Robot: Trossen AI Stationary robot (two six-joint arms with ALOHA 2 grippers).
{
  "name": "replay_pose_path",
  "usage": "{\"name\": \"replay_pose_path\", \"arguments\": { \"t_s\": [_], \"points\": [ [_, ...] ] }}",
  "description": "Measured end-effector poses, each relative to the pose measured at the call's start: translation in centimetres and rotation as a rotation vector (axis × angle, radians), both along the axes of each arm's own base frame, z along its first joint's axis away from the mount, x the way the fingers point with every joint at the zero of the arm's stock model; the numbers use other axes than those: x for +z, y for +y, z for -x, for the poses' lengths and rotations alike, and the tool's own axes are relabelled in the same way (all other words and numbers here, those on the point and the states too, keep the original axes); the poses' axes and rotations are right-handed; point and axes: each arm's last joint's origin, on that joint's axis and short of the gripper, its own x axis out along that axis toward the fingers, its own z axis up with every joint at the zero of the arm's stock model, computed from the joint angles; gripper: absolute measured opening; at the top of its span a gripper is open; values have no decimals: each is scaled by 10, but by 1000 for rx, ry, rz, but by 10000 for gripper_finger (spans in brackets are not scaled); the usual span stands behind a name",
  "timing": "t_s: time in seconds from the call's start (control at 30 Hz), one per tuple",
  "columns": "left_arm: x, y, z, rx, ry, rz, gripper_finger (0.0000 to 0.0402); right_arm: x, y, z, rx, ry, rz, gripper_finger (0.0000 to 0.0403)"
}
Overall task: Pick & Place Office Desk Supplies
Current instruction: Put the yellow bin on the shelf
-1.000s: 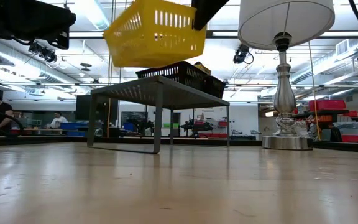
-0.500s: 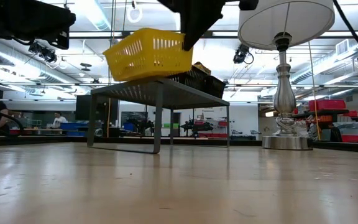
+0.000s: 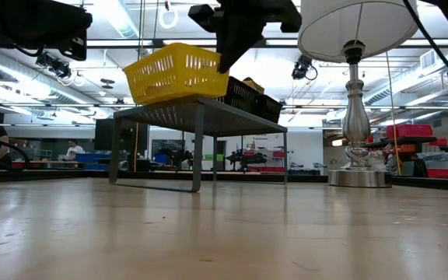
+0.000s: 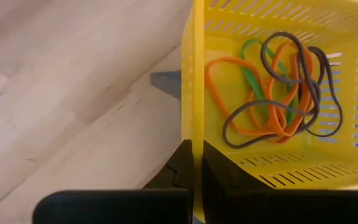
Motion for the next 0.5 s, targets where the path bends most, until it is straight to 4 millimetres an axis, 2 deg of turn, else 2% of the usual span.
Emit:
{"name": "replay_pose_path", "arguments": {
  "t_s": [0.5],
  "points": [
    [5,0,0,1,-48,2,62,0,-44,-2,29,-10,-61,6]
  ]
}}
